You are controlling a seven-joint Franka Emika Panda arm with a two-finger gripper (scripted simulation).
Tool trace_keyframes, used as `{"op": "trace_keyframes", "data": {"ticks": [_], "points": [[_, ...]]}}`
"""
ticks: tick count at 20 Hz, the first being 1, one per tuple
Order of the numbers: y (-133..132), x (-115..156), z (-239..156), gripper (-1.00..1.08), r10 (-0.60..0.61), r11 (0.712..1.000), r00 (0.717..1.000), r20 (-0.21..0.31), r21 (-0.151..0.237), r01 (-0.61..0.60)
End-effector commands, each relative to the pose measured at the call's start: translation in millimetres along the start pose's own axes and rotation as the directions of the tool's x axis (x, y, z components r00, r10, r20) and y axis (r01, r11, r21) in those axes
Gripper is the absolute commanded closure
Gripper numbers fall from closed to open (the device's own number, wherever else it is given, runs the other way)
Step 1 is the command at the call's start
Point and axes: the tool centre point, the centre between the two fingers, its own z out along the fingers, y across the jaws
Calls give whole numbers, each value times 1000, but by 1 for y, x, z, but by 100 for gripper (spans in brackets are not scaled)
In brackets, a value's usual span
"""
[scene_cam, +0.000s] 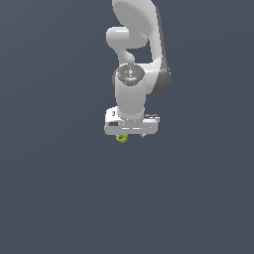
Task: Pick up the object and move it to a goal position.
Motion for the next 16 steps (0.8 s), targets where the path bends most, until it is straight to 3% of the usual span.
{"op": "trace_keyframes", "data": {"ticks": [1, 10, 16], "points": [[0, 0, 0, -92, 0, 1000, 1000, 0, 0, 0], [21, 4, -12, -92, 66, 998, 998, -9, 11, -66], [21, 3, -11, -92, 65, 998, 998, -9, 10, -65]]}}
